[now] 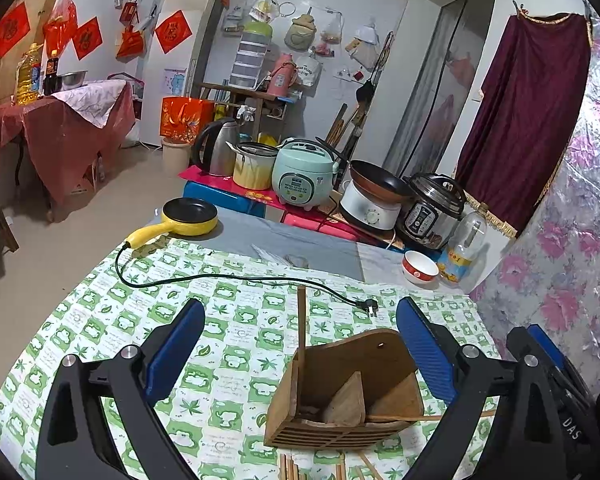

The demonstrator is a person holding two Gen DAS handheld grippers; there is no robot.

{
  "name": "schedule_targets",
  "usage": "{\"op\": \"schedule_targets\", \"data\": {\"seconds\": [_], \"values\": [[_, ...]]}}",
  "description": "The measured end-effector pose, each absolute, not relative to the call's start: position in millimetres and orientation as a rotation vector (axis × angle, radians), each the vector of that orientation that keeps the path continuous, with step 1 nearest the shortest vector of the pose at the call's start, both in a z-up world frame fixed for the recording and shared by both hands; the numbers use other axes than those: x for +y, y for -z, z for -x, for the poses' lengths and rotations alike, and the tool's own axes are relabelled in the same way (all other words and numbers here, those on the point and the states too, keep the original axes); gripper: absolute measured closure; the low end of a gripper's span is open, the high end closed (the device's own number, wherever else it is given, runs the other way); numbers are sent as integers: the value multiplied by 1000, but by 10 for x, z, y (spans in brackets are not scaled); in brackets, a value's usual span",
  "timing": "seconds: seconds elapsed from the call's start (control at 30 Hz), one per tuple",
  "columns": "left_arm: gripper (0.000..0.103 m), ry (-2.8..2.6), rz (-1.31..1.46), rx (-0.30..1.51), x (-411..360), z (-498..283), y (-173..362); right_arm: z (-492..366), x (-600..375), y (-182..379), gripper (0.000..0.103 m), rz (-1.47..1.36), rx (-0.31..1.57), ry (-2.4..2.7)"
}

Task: Organize utensils
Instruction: 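Open both tools to release the chopsticks into the holder, then withdraw, then close the left tool on another chopstick while the right tool grasps one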

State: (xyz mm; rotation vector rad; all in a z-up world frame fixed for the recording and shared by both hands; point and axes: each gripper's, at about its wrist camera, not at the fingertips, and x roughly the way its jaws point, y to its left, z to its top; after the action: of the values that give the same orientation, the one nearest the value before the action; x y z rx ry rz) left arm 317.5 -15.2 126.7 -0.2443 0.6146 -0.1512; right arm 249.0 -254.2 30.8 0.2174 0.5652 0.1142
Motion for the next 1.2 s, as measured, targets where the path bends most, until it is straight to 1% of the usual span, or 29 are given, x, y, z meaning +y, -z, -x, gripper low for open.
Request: {"op": "schedule_targets", "data": {"seconds": [0.1,0.23,0.33,0.43,0.53,0.6,0.63,0.67,0.73,0.83,0.9,0.93,1.07,1.2], "values": [[8,145,224,600,-173,-3098,-1293,-2412,-2544,-361,26,-213,550,-112],[8,121,181,562,-235,-2927,-1360,-2249,-2574,-450,20,-210,524,-98],[6,97,139,523,-286,-2764,-1412,-2127,-2604,-509,20,-211,511,-86],[6,77,100,491,-344,-2621,-1428,-2033,-2641,-530,20,-218,513,-80],[6,78,59,481,-393,-2492,-1327,-1943,-2660,-530,20,-219,522,-77],[6,87,33,481,-371,-2384,-1142,-1865,-2666,-513,19,-215,526,-80],[6,90,28,485,-336,-2323,-994,-1822,-2673,-485,16,-213,527,-86],[6,98,18,507,-299,-2284,-831,-1761,-2681,-439,12,-209,526,-94],[6,127,-2,587,-224,-2248,-511,-1558,-2725,-229,9,-171,519,-100],[6,165,-21,706,-91,-2152,-126,-1319,-2824,166,9,-104,551,-76],[6,225,-27,785,-13,-2049,78,-1210,-2945,497,9,-79,634,-44],[6,249,-38,810,8,-1985,143,-1195,-3009,618,9,-89,690,-47],[6,353,-102,885,-13,-1720,357,-1123,-3208,837,9,-189,801,-107],[6,436,-153,933,-73,-1532,474,-1091,-3240,856,9,-217,812,-109]]}}
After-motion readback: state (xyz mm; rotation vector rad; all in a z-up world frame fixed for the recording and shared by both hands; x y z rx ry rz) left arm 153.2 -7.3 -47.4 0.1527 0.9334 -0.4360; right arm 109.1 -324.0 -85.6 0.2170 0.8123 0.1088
